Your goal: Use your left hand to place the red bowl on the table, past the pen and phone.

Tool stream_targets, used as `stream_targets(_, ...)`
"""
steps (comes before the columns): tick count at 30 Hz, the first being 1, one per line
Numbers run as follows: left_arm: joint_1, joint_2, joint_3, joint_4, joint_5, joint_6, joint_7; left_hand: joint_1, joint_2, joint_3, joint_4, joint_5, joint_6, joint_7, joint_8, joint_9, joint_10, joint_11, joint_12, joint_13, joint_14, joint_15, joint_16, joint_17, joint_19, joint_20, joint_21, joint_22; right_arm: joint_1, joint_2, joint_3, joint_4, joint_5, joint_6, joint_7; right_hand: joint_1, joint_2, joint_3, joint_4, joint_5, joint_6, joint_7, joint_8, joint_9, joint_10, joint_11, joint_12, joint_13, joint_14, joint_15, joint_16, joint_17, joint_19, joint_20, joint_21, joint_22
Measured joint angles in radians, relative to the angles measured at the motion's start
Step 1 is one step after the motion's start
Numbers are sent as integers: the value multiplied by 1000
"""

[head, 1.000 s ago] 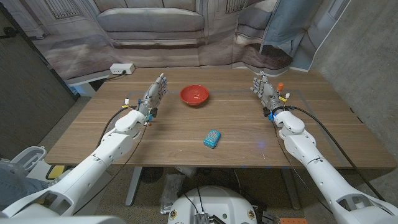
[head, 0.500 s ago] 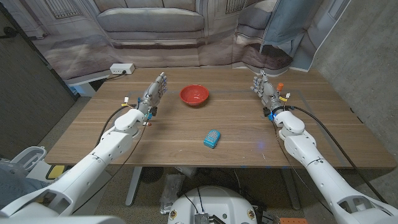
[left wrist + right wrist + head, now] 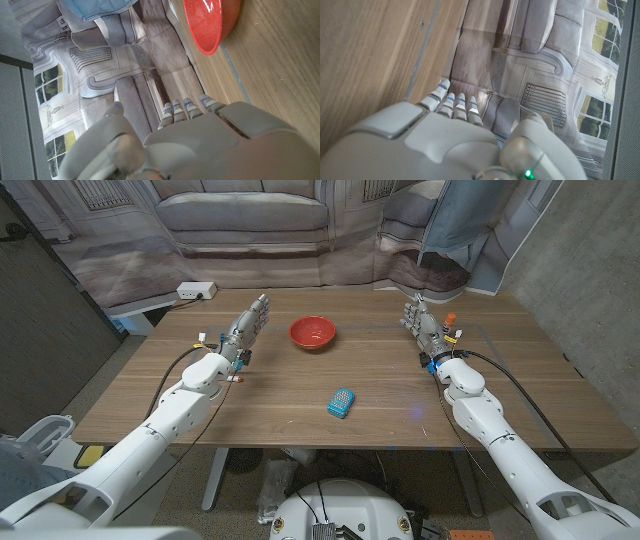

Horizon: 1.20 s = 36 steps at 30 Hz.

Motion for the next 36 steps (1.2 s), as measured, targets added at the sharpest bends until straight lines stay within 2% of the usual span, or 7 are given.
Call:
stream_targets(9, -7, 7, 9, -21, 28, -9, -3, 4, 3, 0, 0, 0, 3, 4, 0, 0, 2, 2, 0, 0, 5, -5, 0, 0, 0, 0, -4, 0, -14, -6, 2, -15, 0, 5, -7, 0, 0, 0, 0, 0, 0, 0, 0, 0, 4, 3, 0, 0, 0, 0, 0, 0, 0, 0, 0, 0)
stream_targets(11, -9, 8, 11, -27, 35, -9, 0, 7, 0, 0, 0, 0, 3, 4, 0, 0, 5, 5, 0, 0, 5, -5, 0, 0, 0, 0, -7, 0, -17, -9, 3, -24, 2, 5, -7, 0, 0, 0, 0, 0, 0, 0, 0, 0, 4, 3, 0, 0, 0, 0, 0, 0, 7, 7, 0, 0)
stream_targets(15, -13, 10, 16, -34, 45, -9, 1, 11, 4, 0, 0, 0, 9, 9, 0, 0, 11, 0, 0, 0, 10, -1, 0, 0, 0, 0, -7, 0, -21, -16, 4, -36, 6, 6, -7, 0, 0, -3, -3, 0, 0, 0, -5, 0, 4, 3, 0, 0, 4, 4, 0, 0, 7, 7, 0, 0)
stream_targets(22, -18, 8, 25, -36, 56, -9, -1, 11, 4, 0, 0, 0, 14, 4, 0, 0, 11, 0, 0, 0, 13, 3, 0, 0, 0, 0, -8, 0, -26, -25, 4, -52, 15, 5, -5, 0, 0, -3, -3, 0, 0, 0, -5, 0, 9, 9, 0, 0, 3, 4, 0, 0, 11, 4, 0, 0)
stream_targets(28, -23, 0, 32, -31, 62, -26, -14, 11, 4, -4, -4, 0, 24, 5, 0, 0, 21, 0, 0, 0, 19, -3, 0, 0, 5, -5, -11, 0, -27, -30, 3, -56, 19, 5, -2, 0, 0, -7, 2, 0, 16, -9, -5, 0, 15, 4, 0, 0, 3, 4, 0, 0, 11, 4, 0, 0)
stream_targets(36, -25, -3, 46, -31, 107, -38, 6, 21, 5, 0, -8, 0, 39, 4, 0, 0, 34, -13, 0, 0, 32, -7, 0, 0, 10, -1, -11, 0, -22, -26, -2, -44, 25, 17, 7, 0, 0, -7, 2, 0, 18, -7, -5, 0, 15, 4, 0, 0, 9, -2, 0, 0, 11, 4, -8, 0)
